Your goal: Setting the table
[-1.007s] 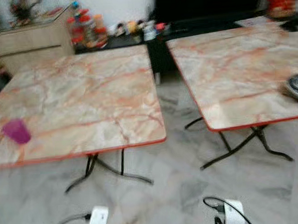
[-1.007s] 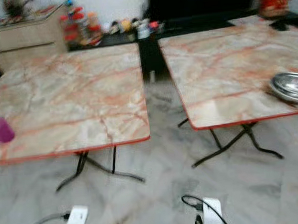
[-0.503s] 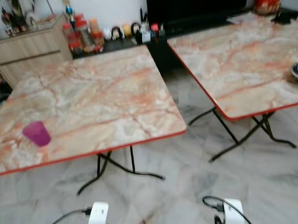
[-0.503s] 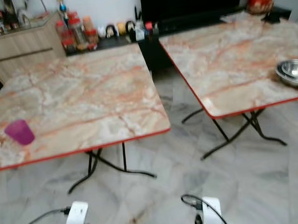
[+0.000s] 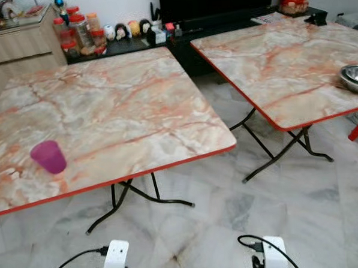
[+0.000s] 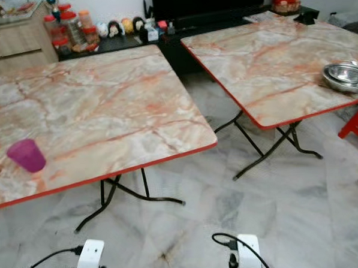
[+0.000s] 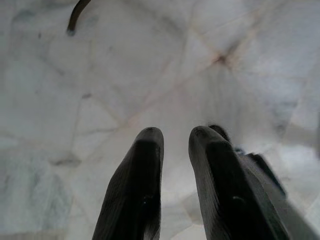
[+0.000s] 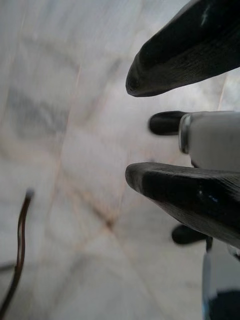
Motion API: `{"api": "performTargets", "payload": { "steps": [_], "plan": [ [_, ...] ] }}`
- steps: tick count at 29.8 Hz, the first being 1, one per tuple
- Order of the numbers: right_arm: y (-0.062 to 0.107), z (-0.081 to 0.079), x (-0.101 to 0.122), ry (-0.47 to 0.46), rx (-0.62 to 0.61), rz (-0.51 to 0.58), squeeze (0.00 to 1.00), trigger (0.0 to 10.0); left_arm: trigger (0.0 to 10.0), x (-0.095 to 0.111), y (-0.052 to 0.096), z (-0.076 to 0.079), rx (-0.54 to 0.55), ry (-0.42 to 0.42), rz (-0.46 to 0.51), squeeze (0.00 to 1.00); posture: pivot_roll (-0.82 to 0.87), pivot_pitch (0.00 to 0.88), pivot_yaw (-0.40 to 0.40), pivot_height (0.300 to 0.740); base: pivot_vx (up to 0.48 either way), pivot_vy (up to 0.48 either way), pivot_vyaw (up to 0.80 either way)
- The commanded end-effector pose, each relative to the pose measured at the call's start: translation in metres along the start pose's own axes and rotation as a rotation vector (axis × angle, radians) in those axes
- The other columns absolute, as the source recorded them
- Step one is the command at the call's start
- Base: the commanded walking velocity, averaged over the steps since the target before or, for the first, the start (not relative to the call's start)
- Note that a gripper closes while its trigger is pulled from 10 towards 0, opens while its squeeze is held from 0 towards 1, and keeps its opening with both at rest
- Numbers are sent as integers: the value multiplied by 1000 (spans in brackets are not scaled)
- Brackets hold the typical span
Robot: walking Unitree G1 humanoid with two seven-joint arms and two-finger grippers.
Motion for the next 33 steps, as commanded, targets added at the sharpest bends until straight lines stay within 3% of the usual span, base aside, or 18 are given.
{"api": "performTargets", "payload": {
  "steps": [1,9,26,33],
  "plan": [
    [0,6,0,10,-11,2,0,10000,10000,0,0,3,-8,-12,-7,0,-90,0,61,740,0,375,0],
    [-1,3,4,12,8,20,0,10000,10000,0,0,2,-6,-12,-4,0,-83,0,59,740,0,376,-337],
    [0,1,3,5,7,16,0,10000,10000,1,0,0,2,-9,-1,0,-73,0,61,740,0,402,0],
    [0,0,2,4,6,15,0,10000,10000,0,0,-1,3,-17,-4,0,-69,0,60,740,0,42,0]
  ]
}}
Point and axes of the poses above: a point about 5 cm out from each wrist's last joint towards the gripper, its own y axis pointing back from the gripper into the wrist, its own x axis along the axis of the wrist's last joint, z = x × y, the point moved 2 cm from there along -y, pointing out of the wrist towards the gripper, and after that the axes turned 2 degrees about y, right-handed, at the moved point
